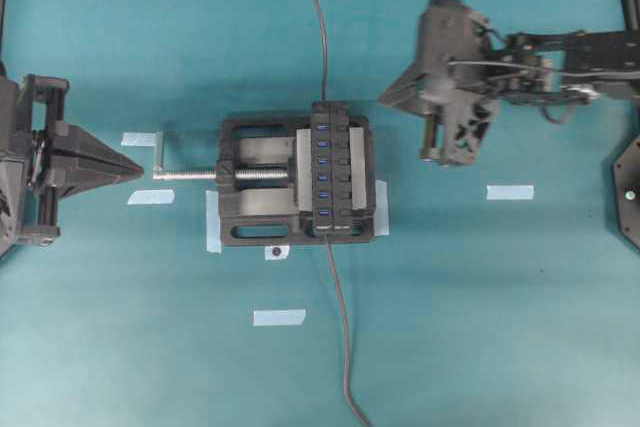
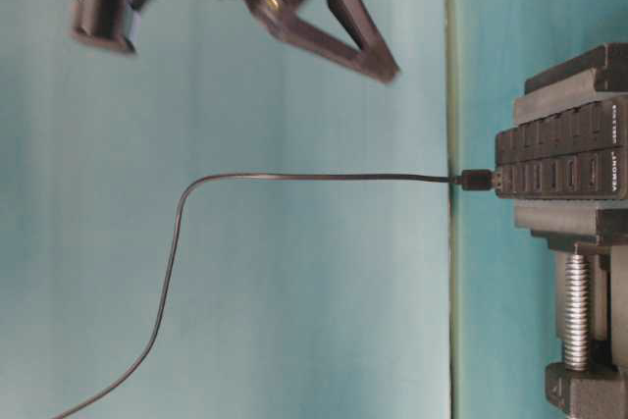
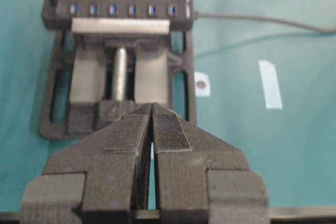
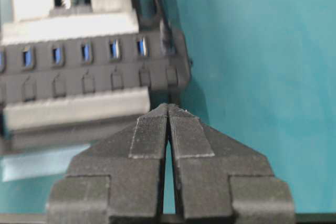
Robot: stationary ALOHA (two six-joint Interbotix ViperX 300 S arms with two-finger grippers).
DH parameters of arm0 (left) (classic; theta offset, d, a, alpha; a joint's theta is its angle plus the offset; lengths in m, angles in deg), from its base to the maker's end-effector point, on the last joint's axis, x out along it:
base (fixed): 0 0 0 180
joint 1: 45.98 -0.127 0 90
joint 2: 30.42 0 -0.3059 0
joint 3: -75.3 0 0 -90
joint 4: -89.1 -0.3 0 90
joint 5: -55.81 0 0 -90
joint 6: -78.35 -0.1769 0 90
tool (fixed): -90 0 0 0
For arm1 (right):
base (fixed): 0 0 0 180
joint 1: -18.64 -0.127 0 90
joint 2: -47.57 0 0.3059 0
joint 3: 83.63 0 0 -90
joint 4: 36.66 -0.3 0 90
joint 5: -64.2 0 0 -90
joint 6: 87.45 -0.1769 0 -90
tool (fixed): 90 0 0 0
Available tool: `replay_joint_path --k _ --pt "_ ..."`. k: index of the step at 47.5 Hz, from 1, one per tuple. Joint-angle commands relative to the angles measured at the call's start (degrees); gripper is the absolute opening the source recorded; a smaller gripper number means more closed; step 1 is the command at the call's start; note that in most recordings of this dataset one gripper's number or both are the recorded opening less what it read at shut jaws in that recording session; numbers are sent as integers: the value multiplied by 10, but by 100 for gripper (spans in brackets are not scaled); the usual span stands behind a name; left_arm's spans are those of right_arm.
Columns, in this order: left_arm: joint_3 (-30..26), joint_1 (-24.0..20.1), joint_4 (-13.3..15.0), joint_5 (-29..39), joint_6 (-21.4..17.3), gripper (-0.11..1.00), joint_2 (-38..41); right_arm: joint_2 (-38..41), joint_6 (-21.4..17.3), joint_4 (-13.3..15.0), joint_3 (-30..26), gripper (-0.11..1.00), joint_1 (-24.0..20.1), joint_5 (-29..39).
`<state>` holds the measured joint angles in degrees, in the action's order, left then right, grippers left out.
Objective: Insert the USB into the second port from the front of the fixed hub.
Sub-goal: 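Move the right gripper over the black USB plug at the hub's end port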
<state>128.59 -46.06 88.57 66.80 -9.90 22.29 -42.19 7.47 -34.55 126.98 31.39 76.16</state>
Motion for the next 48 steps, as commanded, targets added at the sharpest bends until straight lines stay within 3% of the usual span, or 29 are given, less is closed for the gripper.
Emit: replay_joint_path --k 1,24,48 --pt "-15 1 0 -2 -1 0 7 17 9 0 -28 5 2 -4" --pt "-13 1 0 14 -2 0 11 91 10 1 -84 5 2 5" --pt "-9 1 0 15 -1 0 9 100 10 0 -88 5 2 13"
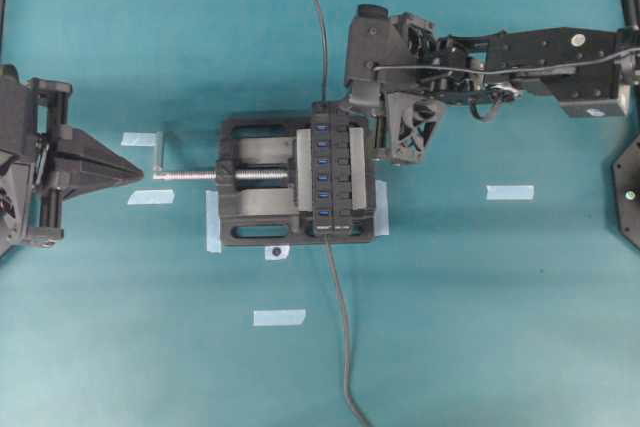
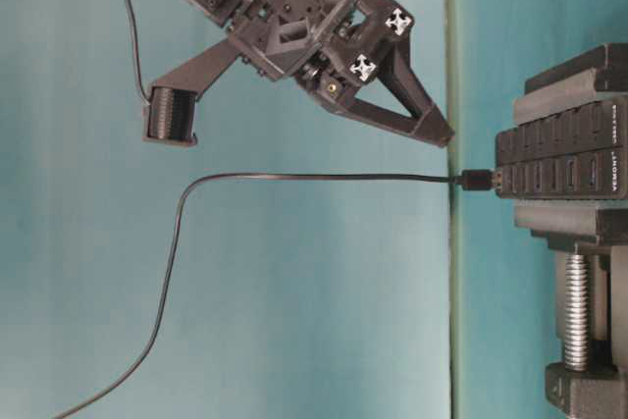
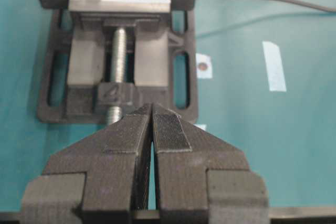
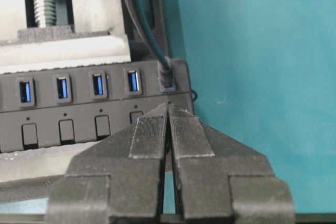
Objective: Insert the USB into the second port from the front of the fixed hub.
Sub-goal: 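Move the right gripper over the black USB plug at the hub's end port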
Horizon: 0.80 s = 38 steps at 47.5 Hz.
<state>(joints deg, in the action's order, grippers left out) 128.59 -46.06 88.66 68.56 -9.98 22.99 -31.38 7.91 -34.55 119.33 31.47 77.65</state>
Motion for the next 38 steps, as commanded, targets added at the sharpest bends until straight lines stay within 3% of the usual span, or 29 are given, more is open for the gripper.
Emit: replay_joint_path --k 1,10,17,23,32,38 --pt "-9 0 -1 -2 0 0 2 -8 5 1 -11 5 1 -2" --pt "-9 -3 -1 -2 0 0 3 -6 0 0 -11 8 1 -9" --pt "-9 -4 -1 -2 0 0 3 -6 -1 0 -14 18 1 -11" --pt "-9 -4 -2 -3 0 0 4 -4 -2 0 -16 41 1 -11" --pt "-9 -4 -2 -4 0 0 4 6 -4 0 -19 90 -1 -11" --pt "-11 -4 -2 -4 1 0 4 11 -4 0 -25 89 0 -11"
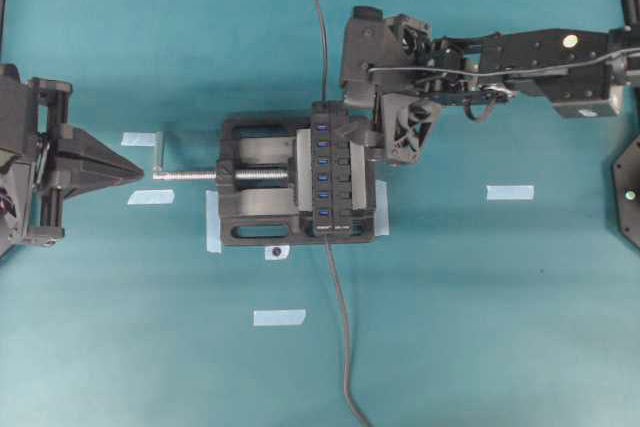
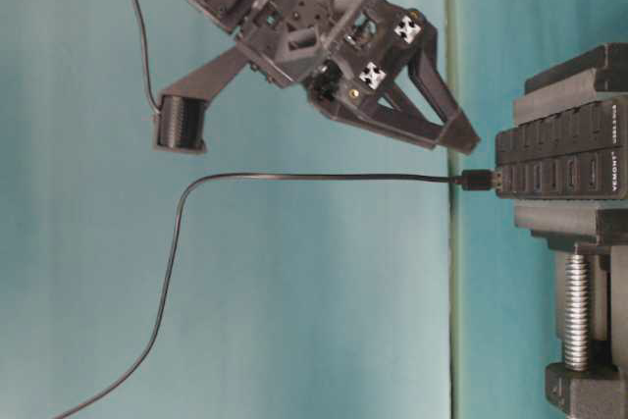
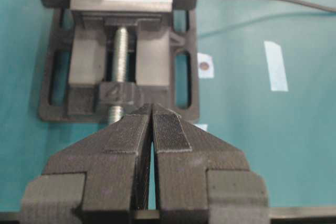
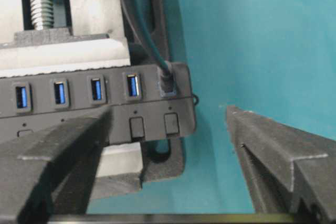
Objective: Insert the USB into the second port from the front of the fixed hub.
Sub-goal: 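Move the right gripper over the black USB plug at the hub's end port, then lower the right gripper and close it on the black USB plug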
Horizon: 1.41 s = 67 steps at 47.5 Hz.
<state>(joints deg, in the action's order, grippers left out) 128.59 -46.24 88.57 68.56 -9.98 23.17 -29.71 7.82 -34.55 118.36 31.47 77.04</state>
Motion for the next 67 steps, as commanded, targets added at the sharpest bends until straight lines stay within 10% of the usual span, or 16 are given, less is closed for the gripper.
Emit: replay_joint_path --k 1,50,67 --pt "-11 -2 -1 -4 1 0 3 -4 -2 0 -18 88 0 -5" --pt "-12 -2 -1 -4 1 0 3 33 2 0 -44 83 2 -22" --pt "-12 -2 0 -4 1 0 3 40 3 0 -54 66 2 -18"
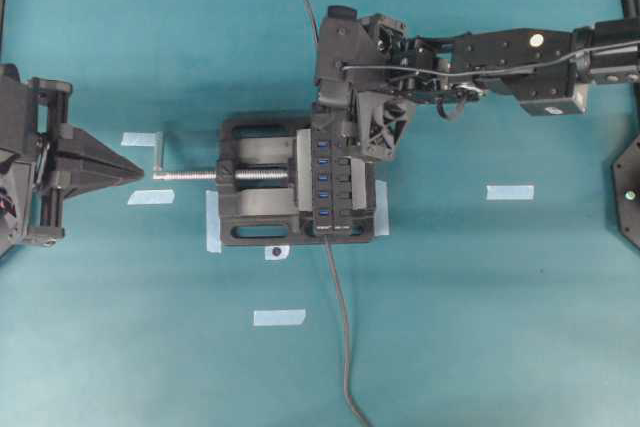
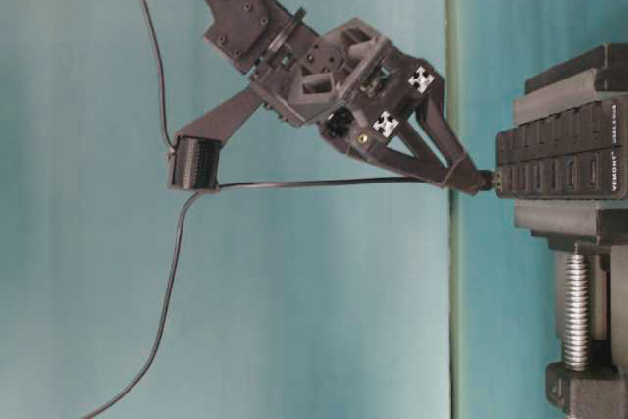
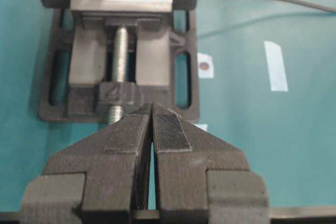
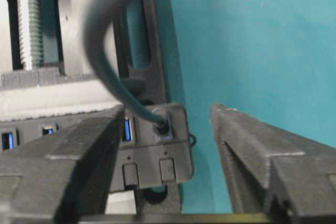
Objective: Insert the USB into the second port from the front of the fixed hub.
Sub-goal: 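Lower the right gripper and close it on the black USB plug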
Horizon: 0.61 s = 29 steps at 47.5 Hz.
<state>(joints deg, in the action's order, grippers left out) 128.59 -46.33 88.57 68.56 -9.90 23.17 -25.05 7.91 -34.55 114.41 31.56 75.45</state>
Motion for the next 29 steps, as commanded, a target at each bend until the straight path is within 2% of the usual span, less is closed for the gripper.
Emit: replay_joint_path --k 1,17,24,29 --pt "-12 -1 0 -4 0 0 3 -6 2 0 -16 65 1 -2" --pt "-11 -1 -1 -4 0 0 3 2 4 0 -25 54 -1 29" --pt "-11 -1 -1 -4 0 0 3 2 4 0 -28 44 -1 36" --pt "-11 0 -1 -4 0 0 3 1 4 0 -30 31 -2 33"
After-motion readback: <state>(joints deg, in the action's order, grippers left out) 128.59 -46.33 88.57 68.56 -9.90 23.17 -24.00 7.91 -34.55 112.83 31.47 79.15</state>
